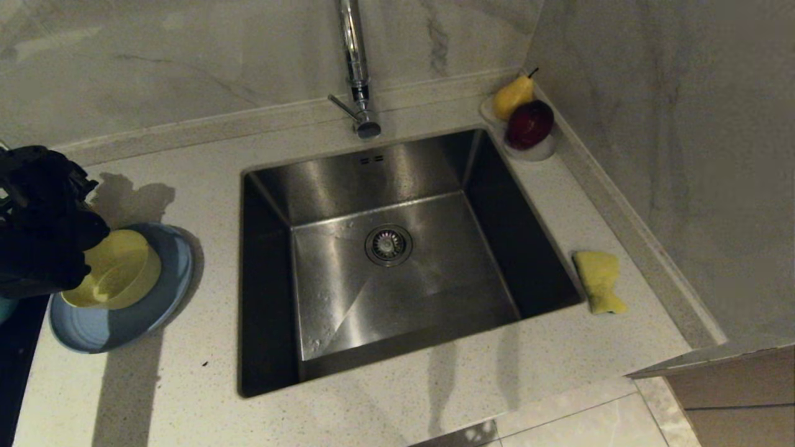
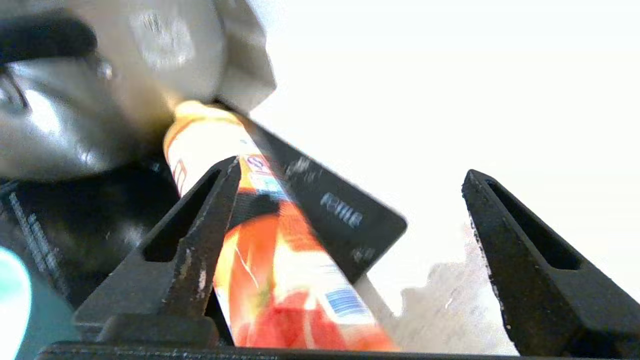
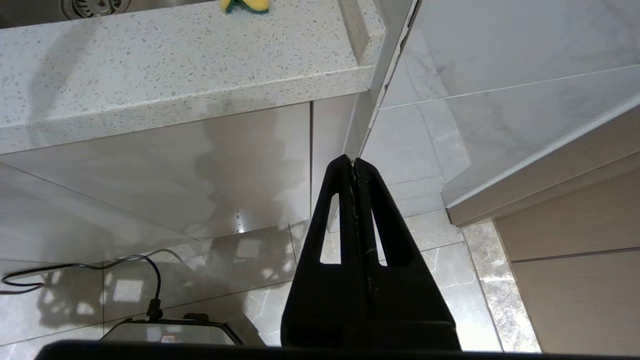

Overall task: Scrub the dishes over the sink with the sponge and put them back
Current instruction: Place the dish soap on the table

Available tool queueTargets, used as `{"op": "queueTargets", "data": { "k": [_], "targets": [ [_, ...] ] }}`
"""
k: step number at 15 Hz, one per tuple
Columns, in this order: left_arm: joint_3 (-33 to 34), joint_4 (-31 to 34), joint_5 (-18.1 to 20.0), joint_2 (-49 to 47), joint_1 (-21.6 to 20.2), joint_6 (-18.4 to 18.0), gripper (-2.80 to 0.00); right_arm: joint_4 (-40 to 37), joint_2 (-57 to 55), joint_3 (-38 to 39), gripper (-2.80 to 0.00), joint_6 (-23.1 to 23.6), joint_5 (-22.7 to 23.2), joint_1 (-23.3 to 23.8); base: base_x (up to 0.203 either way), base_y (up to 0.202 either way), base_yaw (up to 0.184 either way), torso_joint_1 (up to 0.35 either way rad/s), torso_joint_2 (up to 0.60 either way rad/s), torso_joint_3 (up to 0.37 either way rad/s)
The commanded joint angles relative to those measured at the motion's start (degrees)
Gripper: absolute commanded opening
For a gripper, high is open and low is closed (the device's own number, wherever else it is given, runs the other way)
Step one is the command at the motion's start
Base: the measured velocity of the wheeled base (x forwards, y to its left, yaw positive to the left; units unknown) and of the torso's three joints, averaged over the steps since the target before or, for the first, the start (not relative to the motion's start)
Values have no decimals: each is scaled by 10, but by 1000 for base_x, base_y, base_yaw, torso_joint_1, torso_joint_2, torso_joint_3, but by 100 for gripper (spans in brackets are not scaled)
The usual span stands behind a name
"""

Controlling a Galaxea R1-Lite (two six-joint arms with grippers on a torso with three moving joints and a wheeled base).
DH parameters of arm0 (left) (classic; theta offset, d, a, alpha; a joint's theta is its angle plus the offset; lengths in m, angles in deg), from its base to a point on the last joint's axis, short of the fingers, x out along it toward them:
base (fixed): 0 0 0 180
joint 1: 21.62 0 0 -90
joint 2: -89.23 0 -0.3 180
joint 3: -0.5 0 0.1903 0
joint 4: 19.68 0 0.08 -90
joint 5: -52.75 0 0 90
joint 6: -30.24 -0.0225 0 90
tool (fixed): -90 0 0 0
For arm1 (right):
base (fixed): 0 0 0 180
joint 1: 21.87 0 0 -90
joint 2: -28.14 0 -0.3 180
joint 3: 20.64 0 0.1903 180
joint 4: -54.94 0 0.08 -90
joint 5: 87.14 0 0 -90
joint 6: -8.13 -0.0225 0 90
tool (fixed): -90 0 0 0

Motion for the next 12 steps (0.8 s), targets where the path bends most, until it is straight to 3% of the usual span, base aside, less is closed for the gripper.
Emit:
{"op": "queueTargets", "data": {
  "k": [1,6,10,12],
  "targets": [
    [4,1,-2,-1,0,1,0,0,1,0,-280,0,0,0,0,0,0,0,0,0],
    [-9,68,-2,11,1,22,0,0,1,0,-280,0,0,0,0,0,0,0,0,0],
    [-26,205,-1,41,6,100,0,0,1,0,-280,0,0,0,0,0,0,0,0,0],
    [-48,312,5,54,10,158,0,0,1,0,-280,0,0,0,0,0,0,0,0,0]
  ]
}}
